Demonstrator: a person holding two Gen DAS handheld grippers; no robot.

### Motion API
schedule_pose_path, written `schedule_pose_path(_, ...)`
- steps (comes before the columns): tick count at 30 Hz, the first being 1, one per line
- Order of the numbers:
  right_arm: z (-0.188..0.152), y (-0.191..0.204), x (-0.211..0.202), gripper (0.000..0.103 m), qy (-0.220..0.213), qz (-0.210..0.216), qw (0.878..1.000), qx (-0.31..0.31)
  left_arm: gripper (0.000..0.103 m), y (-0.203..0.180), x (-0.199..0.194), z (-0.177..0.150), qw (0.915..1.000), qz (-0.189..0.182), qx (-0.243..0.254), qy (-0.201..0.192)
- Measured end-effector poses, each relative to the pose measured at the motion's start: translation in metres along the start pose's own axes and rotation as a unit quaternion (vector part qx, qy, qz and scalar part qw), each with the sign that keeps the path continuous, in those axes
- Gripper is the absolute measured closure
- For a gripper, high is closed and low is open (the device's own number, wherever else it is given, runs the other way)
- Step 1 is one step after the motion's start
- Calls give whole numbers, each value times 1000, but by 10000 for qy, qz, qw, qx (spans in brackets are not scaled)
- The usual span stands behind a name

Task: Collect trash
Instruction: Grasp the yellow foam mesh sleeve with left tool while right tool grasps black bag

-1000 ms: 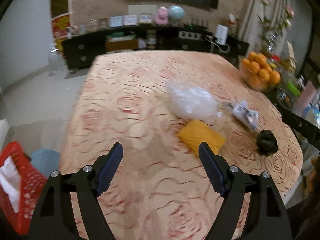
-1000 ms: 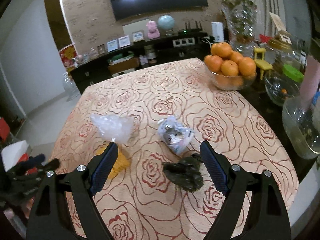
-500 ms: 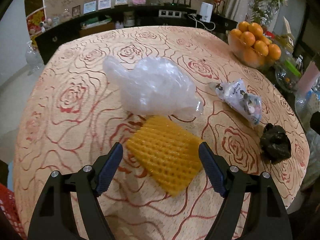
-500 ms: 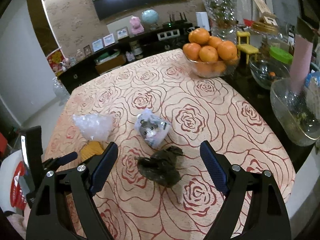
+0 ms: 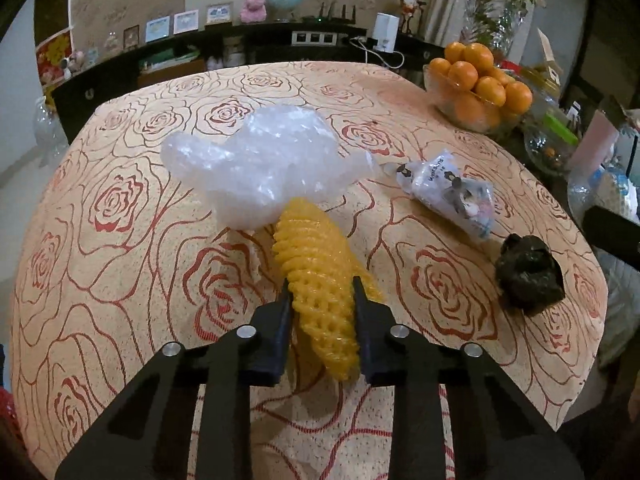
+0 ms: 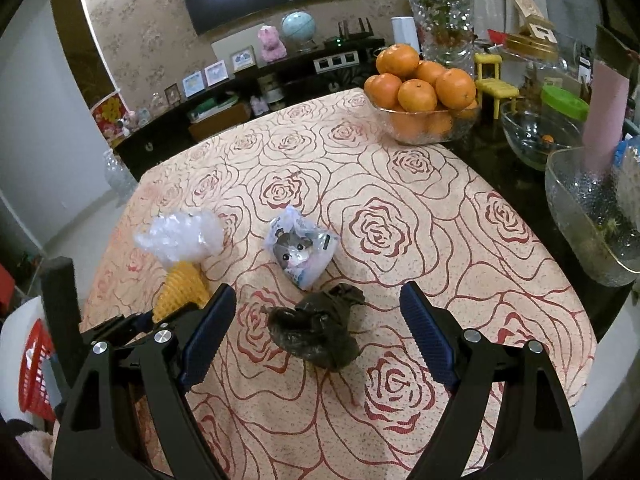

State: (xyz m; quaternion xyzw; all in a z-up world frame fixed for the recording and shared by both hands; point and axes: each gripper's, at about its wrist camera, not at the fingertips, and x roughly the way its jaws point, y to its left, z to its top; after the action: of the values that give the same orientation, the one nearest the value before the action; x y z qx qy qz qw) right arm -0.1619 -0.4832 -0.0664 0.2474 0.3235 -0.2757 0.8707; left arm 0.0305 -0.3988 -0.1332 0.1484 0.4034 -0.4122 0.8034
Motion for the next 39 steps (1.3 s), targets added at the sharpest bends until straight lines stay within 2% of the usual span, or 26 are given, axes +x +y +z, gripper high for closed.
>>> schedule_pose_path(10, -10, 4, 29, 22, 340, 253, 9991, -73, 79, 28, -26, -5, 9989, -11, -470, -63)
schedule_pose_path(19, -19, 4, 53, 23, 505, 81, 9983, -262, 79, 47, -60, -2, 9974, 191, -577, -390)
schedule_pose_path(20, -19, 4, 55, 25, 520, 53, 9983, -276, 79, 50, -64, -2, 9971, 204, -594, -424)
schedule_pose_path(25, -22, 5, 64, 51, 697, -42, 9966, -439, 79, 60, -75, 0, 9958, 284, -681, -536)
schedule_pose_path(28, -23, 7, 67, 59, 738, -139, 9958, -523, 79, 64, -77, 0, 9953, 329, -707, -570)
schedule_pose_path(33, -18, 15, 54, 63, 554, 60, 9969, -563, 79, 65, -84, 0, 9948, 450, -654, -643)
schedule_pose_path(39, -8, 38, 31, 63, 129, 332, 9966, -737, 79, 63, -96, 2, 9938, 572, -547, -787)
